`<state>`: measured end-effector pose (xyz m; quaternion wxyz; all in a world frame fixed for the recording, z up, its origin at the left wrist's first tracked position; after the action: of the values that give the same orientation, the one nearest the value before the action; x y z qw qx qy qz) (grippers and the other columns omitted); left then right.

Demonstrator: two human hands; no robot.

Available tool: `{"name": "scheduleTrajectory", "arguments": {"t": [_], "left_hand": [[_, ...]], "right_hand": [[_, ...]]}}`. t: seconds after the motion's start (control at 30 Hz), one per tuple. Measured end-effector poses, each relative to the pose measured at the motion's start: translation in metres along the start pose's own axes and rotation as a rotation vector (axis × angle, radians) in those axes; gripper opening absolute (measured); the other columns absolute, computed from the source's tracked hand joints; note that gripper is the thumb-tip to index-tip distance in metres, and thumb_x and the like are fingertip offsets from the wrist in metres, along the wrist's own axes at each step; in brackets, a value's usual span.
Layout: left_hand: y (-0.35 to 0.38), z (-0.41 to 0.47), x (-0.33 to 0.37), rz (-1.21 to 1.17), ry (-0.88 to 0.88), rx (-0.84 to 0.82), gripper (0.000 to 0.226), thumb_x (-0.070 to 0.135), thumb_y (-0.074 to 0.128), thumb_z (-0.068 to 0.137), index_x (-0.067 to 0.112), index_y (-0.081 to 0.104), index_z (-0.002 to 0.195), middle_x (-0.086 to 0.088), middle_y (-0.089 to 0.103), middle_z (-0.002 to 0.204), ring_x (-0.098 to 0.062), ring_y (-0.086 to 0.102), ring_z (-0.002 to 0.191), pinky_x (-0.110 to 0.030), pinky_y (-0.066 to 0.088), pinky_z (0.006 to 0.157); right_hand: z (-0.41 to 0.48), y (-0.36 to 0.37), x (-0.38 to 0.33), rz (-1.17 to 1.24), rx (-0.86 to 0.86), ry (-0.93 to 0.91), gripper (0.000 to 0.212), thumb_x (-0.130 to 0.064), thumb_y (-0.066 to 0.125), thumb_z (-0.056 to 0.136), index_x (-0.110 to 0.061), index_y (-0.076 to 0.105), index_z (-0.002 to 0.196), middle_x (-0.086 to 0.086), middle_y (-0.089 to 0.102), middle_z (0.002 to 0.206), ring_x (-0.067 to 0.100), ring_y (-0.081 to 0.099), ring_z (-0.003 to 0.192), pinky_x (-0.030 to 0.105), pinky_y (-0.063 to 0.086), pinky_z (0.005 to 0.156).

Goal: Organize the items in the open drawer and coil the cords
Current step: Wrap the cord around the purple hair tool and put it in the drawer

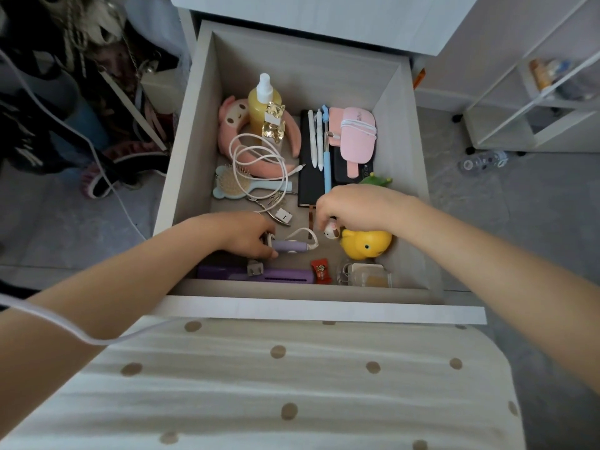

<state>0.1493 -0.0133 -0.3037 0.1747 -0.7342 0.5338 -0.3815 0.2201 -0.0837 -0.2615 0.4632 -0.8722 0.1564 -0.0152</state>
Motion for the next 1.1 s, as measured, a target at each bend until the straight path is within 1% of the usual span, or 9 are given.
{"name": "scheduleTrajectory", "arguments": {"t": [0.17,0.27,0.33,0.43,0.57,0.73,0.83,0.93,1.1], "left_hand": [[-0.003,-0.001,0.000,-0.017,0.003,0.006,0.031,0.039,0.055,0.090,0.019,0.062,0.111,-0.002,0.063,0.101,-0.018,0.054,0.085,-0.027,0.041,0.071],[-0.006,-0.002,0.000,-0.062,-0.004,0.015,0.031,0.032,0.050,0.093,0.018,0.063,0.118,-0.002,0.064,0.114,-0.019,0.058,0.099,-0.029,0.046,0.085],[-0.008,-0.002,-0.002,-0.081,-0.007,0.006,0.031,0.028,0.053,0.092,0.019,0.063,0.120,-0.001,0.064,0.118,-0.018,0.058,0.103,-0.028,0.046,0.090],[-0.009,-0.002,-0.004,-0.115,-0.004,-0.005,0.033,0.029,0.062,0.088,0.019,0.063,0.119,0.001,0.065,0.110,-0.014,0.057,0.094,-0.024,0.044,0.080],[-0.009,-0.002,-0.003,-0.123,0.010,0.020,0.033,0.023,0.074,0.078,0.017,0.062,0.108,0.003,0.061,0.095,-0.014,0.056,0.086,-0.024,0.044,0.073],[-0.008,-0.009,0.002,-0.094,0.072,0.018,0.045,0.022,0.083,0.064,0.024,0.041,0.077,0.004,0.053,0.082,-0.019,0.053,0.079,-0.032,0.044,0.067],[-0.004,-0.014,0.008,-0.044,0.117,0.006,0.032,0.027,0.081,0.067,0.022,0.049,0.071,0.012,0.053,0.075,-0.012,0.053,0.077,-0.026,0.040,0.062],[-0.002,-0.017,0.011,-0.002,0.136,0.014,0.026,0.030,0.080,0.066,0.022,0.057,0.078,0.017,0.052,0.074,-0.001,0.047,0.069,-0.022,0.035,0.056],[0.004,-0.017,0.011,0.071,0.180,-0.036,0.028,0.024,0.080,0.064,0.032,0.058,0.080,0.010,0.059,0.095,-0.012,0.053,0.086,-0.027,0.044,0.071]], "right_hand": [[-0.006,0.003,-0.010,-0.189,-0.054,-0.033,0.040,-0.002,0.052,0.083,-0.026,0.068,0.111,-0.001,0.065,0.111,0.026,0.060,0.097,0.031,0.046,0.070],[-0.007,0.002,-0.017,-0.235,-0.057,-0.033,0.036,-0.005,0.052,0.083,-0.026,0.069,0.106,-0.001,0.066,0.112,0.025,0.061,0.095,0.031,0.046,0.066],[-0.010,0.000,-0.018,-0.251,-0.068,-0.011,0.036,-0.005,0.052,0.084,-0.025,0.069,0.108,0.001,0.066,0.107,0.025,0.061,0.093,0.028,0.038,0.060],[-0.015,-0.003,-0.022,-0.275,-0.064,0.010,0.034,-0.006,0.052,0.085,-0.024,0.068,0.108,0.003,0.065,0.100,0.025,0.059,0.088,0.025,0.025,0.050],[-0.016,-0.004,-0.025,-0.269,-0.054,0.021,0.030,-0.011,0.052,0.085,-0.025,0.069,0.105,0.003,0.064,0.093,0.026,0.058,0.084,0.027,0.031,0.057],[-0.017,-0.002,-0.025,-0.277,-0.073,0.030,0.027,-0.009,0.051,0.084,-0.020,0.069,0.101,0.000,0.046,0.075,0.025,0.046,0.071,0.028,0.032,0.057],[-0.017,-0.001,-0.027,-0.242,-0.075,0.012,0.028,-0.009,0.052,0.084,-0.023,0.069,0.102,0.001,0.057,0.082,0.025,0.052,0.076,0.028,0.034,0.058],[-0.013,0.001,-0.021,-0.153,-0.049,-0.007,0.029,-0.014,0.056,0.085,-0.030,0.070,0.104,-0.003,0.067,0.106,0.022,0.060,0.091,0.029,0.043,0.064],[-0.015,-0.024,-0.006,-0.101,0.180,0.068,0.042,-0.006,0.045,0.084,-0.035,0.068,0.103,-0.010,0.066,0.108,0.019,0.062,0.091,0.031,0.046,0.064]]}}
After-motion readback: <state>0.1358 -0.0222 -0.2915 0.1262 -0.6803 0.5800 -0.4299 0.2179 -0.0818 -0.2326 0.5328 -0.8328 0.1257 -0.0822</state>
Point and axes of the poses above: each hand's wrist, its own z-axis towards the middle knuckle, its own y-axis out of the palm, x = y × z, the point moved 10 cm from there along z, towards the middle knuckle
